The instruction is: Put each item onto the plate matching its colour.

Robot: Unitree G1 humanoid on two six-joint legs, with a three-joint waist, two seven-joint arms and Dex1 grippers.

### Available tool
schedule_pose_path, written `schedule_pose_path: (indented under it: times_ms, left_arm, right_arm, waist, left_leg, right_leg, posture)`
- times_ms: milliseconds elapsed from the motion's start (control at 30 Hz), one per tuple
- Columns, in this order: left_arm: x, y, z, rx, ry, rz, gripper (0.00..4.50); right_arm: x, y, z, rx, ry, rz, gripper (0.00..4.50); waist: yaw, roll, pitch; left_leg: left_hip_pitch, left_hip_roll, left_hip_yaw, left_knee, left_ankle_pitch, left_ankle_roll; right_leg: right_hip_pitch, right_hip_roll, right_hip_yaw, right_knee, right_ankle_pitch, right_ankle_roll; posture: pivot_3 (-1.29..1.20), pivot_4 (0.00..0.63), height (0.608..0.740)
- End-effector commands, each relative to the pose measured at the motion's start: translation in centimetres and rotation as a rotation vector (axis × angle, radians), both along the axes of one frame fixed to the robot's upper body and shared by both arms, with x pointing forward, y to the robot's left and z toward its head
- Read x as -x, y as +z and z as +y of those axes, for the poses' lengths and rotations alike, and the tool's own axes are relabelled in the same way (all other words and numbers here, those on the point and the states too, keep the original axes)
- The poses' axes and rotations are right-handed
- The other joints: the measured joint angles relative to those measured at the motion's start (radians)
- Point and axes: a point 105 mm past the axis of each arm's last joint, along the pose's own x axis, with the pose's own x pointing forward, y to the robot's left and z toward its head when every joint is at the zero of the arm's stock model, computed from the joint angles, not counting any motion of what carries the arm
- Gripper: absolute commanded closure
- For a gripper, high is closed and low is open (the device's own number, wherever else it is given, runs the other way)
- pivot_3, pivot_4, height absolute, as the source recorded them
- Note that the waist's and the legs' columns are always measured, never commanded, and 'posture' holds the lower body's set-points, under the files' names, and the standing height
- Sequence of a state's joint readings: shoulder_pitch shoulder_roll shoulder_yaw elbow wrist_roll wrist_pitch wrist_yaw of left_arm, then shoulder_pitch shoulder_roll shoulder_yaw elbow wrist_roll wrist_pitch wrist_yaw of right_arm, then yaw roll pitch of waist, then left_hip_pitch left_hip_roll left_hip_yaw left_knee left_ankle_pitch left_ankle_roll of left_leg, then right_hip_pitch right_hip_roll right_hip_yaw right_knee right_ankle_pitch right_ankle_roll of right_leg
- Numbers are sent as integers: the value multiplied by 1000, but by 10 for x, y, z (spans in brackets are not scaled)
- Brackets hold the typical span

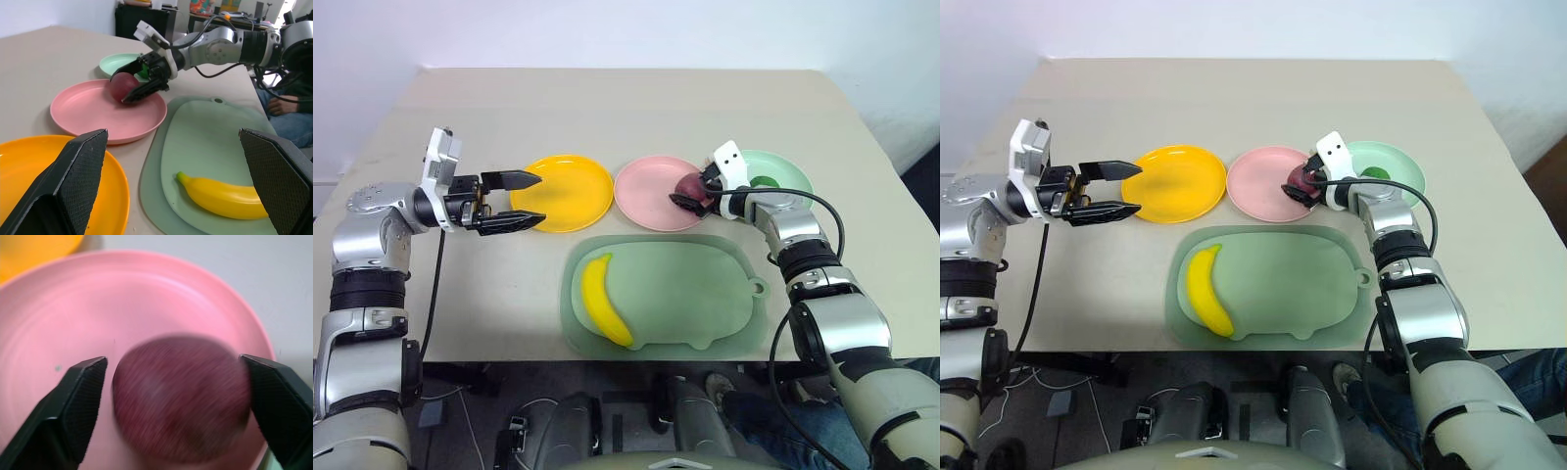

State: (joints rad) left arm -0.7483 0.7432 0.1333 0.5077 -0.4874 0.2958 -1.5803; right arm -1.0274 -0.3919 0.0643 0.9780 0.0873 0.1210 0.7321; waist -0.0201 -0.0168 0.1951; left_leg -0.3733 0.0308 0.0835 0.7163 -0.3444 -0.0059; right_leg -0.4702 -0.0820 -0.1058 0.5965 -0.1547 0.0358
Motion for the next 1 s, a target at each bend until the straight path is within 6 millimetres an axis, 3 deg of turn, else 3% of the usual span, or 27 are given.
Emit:
schedule_pose_path:
  times_ms: [33,267,367,433,500,700,867,1000]
  left_arm:
    - [3,11,3,3,2,-48,0]
    - [4,11,-1,7,-16,-41,0]
    - [3,11,-3,10,-4,-45,0]
    - [4,11,-6,12,-11,-50,0]
    - [1,11,-10,20,12,-66,0]
    - [6,11,-23,25,-15,-64,0]
    - [12,5,-28,44,-53,51,0]
    - [15,3,-30,62,-75,114,0]
  right_arm:
    - [-3,26,2,-38,17,-87,12]
    - [-3,84,-9,-337,21,-192,12]
    - [8,99,-5,-431,128,-176,12]
    - [34,102,6,-469,326,-99,12]
    - [62,88,10,-396,475,-26,12]
    - [110,54,9,-258,652,99,12]
    - [128,25,-6,-135,660,170,12]
    - [130,21,-29,-101,616,195,12]
  waist:
    - [2,0,0]
    - [2,0,0]
    - [2,0,0]
    - [5,0,0]
    - [11,0,0]
    - [10,0,0]
    - [9,0,0]
    - [9,0,0]
  left_leg:
    - [0,0,0,0,0,0]
    - [0,0,0,0,0,0]
    - [0,0,0,0,0,0]
    - [0,0,0,0,0,0]
    - [0,1,-1,0,0,0]
    - [0,0,-2,1,-1,2]
    - [0,0,-2,1,-1,2]
    - [1,0,-2,1,-1,2]
  right_leg:
    - [0,0,0,0,0,0]
    - [0,0,0,0,0,0]
    - [0,0,0,0,0,0]
    - [0,0,0,0,0,0]
    - [0,0,0,0,0,0]
    - [1,0,0,0,0,0]
    - [1,0,0,0,0,0]
    - [1,0,0,0,0,0]
  posture:
    - [0,150,740]
    - [0,150,740]
    - [0,150,740]
    - [0,150,740]
    - [0,150,740]
    - [0,150,740]
    - [0,150,740]
    - [0,150,740]
